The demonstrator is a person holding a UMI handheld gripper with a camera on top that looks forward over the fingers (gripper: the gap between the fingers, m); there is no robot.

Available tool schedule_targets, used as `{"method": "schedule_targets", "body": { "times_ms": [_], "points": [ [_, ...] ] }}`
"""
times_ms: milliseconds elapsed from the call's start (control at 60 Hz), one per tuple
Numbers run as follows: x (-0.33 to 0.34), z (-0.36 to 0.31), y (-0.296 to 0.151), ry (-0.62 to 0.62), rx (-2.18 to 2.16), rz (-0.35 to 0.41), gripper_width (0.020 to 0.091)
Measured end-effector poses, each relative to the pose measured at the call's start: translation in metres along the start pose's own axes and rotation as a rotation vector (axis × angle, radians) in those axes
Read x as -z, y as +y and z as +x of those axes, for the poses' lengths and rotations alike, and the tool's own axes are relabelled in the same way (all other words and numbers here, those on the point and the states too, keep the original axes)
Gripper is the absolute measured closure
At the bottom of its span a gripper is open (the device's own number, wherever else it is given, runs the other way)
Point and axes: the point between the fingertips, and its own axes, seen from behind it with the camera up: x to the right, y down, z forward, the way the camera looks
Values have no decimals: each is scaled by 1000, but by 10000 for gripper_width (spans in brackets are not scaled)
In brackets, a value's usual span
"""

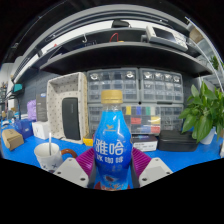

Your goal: Pour water

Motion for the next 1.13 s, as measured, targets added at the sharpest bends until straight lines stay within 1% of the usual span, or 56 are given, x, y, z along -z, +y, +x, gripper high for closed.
{"method": "schedule_targets", "body": {
  "times_ms": [17, 33, 83, 100, 250, 367, 450, 500, 667, 800, 950, 1133],
  "points": [
    [0, 0, 2, -2, 4, -9, 560],
    [0, 0, 4, -3, 8, -22, 488],
    [3, 2, 13, 0, 20, -67, 397],
    [5, 3, 15, 2, 21, -78, 330],
    [39, 2, 28, 27, 27, -136, 332],
    [79, -9, 41, 47, 47, -212, 329],
    [104, -27, 38, 42, -1, -254, 328],
    [116, -37, 32, 43, -23, -267, 318],
    [138, -61, -10, 37, -43, -254, 316],
    [146, -67, -38, 44, -28, -243, 311],
    [152, -68, -57, 63, 0, -241, 314],
    [155, -74, -73, 66, -20, -210, 311]
  ]
}}
